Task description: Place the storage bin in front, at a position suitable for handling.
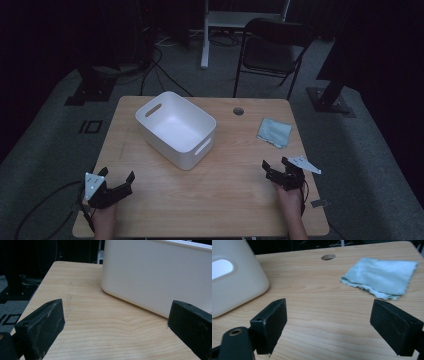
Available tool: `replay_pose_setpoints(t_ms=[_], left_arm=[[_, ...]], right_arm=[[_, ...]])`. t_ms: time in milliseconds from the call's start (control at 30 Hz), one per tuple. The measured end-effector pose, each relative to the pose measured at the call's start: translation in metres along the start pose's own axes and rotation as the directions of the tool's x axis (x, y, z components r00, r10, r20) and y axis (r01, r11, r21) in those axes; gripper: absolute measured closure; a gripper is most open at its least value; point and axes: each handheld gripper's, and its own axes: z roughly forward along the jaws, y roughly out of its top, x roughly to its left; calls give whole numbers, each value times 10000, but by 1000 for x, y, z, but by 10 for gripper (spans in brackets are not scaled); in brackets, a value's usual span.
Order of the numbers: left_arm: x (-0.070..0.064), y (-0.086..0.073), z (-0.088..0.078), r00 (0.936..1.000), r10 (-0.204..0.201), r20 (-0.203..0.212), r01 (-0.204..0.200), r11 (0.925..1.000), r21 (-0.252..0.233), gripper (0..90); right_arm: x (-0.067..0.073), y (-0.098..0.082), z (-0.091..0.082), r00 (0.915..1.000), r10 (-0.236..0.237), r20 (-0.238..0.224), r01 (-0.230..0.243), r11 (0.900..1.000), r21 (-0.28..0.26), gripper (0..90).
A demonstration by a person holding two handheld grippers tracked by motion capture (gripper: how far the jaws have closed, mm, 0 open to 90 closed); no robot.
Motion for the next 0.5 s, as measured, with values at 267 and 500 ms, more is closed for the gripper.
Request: replay_pose_setpoints(t_ms=[267, 500], left_arm=[[-1, -1, 1, 10000, -47, 81, 46, 9999, 136, 12], [-5, -2, 3, 9998, 44, 218, -49, 9997, 240, 12]], right_arm=[[9, 12, 9, 9992, 72, -388, -75, 9999, -83, 143], [17, 24, 19, 9975, 130, -689, -135, 9999, -60, 144]])
